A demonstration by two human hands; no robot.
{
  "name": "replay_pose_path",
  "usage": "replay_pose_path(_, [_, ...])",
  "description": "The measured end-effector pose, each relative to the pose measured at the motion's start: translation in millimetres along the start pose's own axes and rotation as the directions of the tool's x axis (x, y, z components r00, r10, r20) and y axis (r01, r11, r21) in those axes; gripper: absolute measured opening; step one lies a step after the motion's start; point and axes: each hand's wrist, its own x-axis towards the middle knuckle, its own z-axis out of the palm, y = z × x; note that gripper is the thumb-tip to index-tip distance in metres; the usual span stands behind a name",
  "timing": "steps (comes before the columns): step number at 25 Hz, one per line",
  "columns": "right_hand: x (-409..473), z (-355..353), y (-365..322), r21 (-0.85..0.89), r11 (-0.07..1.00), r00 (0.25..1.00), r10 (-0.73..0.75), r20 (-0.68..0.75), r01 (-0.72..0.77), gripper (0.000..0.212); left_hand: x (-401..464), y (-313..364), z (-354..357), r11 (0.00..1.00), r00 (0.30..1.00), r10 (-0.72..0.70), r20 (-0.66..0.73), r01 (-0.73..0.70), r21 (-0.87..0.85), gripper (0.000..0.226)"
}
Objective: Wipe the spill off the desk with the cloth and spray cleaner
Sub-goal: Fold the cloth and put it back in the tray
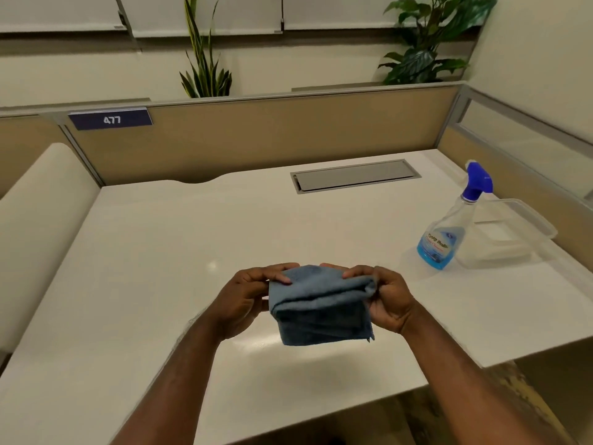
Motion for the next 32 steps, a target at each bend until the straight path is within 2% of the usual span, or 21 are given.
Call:
replay_pose_path(2, [-3,3,-3,-0.001,1.000,1.000,-0.013,0.012,0.013,0.039,0,2,3,0.999,0.999,0.027,0.030,-0.027,0.031,0.033])
replay_pose_path(3, [-6,3,-4,-0.057,0.997,0.999,-0.044,0.009,0.044,0.034,1,3,7,0.996,0.997,0.055,0.050,-0.058,0.060,0.031])
replay_pose_path(6, [-17,2,-9,-0.383,0.907,0.983,-0.185,0.010,0.175,0.015,6,2,25,0.959,0.989,0.143,0.039,-0.148,0.242,0.009])
replay_pose_path(9, [-36,-2,-24,-0.619,0.752,0.952,-0.306,-0.024,0.227,0.035,21,3,42,0.855,0.977,0.211,0.002,-0.186,0.485,0.027])
replay_pose_path(12, [-60,-13,-42,-0.790,0.600,0.929,-0.352,-0.115,0.130,0.056,42,3,68,0.766,0.970,0.236,0.061,-0.225,0.602,0.046])
replay_pose_path(14, [-78,-26,-50,-0.901,0.429,0.889,-0.435,-0.140,0.069,0.053,57,-2,95,0.679,0.956,0.266,0.123,-0.276,0.680,0.057])
replay_pose_path(16, [-96,-39,-53,-0.966,0.229,0.801,-0.598,-0.042,0.120,0.042,73,-14,124,0.491,0.898,0.391,0.202,-0.389,0.779,0.057])
replay_pose_path(18, [-115,-60,-55,-0.980,-0.054,0.638,-0.752,0.167,0.192,0.040,91,-29,157,0.300,0.815,0.530,0.236,-0.441,0.846,0.053])
replay_pose_path(19, [-124,-72,-55,-0.959,-0.224,0.539,-0.793,0.283,0.174,0.038,99,-36,175,0.290,0.801,0.570,0.184,-0.405,0.867,0.054])
replay_pose_path(20, [-133,-85,-56,-0.920,-0.370,0.447,-0.806,0.387,0.128,0.035,108,-42,194,0.348,0.809,0.580,0.094,-0.351,0.869,0.056])
replay_pose_path(21, [-142,-100,-58,-0.879,-0.471,0.374,-0.805,0.461,0.071,0.032,117,-48,215,0.435,0.825,0.565,0.010,-0.309,0.846,0.057])
replay_pose_path(23, [-162,-133,-64,-0.838,-0.546,0.288,-0.803,0.522,-0.003,0.034,137,-59,261,0.595,0.867,0.492,-0.077,-0.271,0.756,0.056])
replay_pose_path(25, [-181,-167,-72,-0.821,-0.570,0.250,-0.800,0.546,-0.031,0.034,155,-69,301,0.847,0.946,0.304,-0.114,-0.214,0.486,0.050])
replay_pose_path(26, [-190,-183,-77,-0.814,-0.579,0.249,-0.795,0.553,-0.043,0.033,164,-72,321,0.946,0.976,0.183,-0.113,-0.144,0.290,0.045])
replay_pose_path(27, [-197,-198,-82,-0.807,-0.588,0.256,-0.790,0.558,-0.056,0.032,172,-76,337,0.988,0.990,0.098,-0.106,-0.084,0.128,0.041])
replay_pose_path(28, [-205,-212,-89,-0.802,-0.593,0.271,-0.785,0.557,-0.067,0.032,183,-79,355,0.998,0.993,0.060,-0.103,-0.056,0.039,0.037])
replay_pose_path(30, [-218,-234,-102,-0.800,-0.597,0.335,-0.766,0.548,-0.058,0.033,201,-83,385,0.998,0.989,0.068,-0.130,-0.066,0.018,0.030])
replay_pose_path(32, [-230,-251,-114,-0.814,-0.580,0.433,-0.734,0.523,-0.001,0.047,218,-86,409,0.992,0.979,0.117,-0.169,-0.107,0.071,0.038])
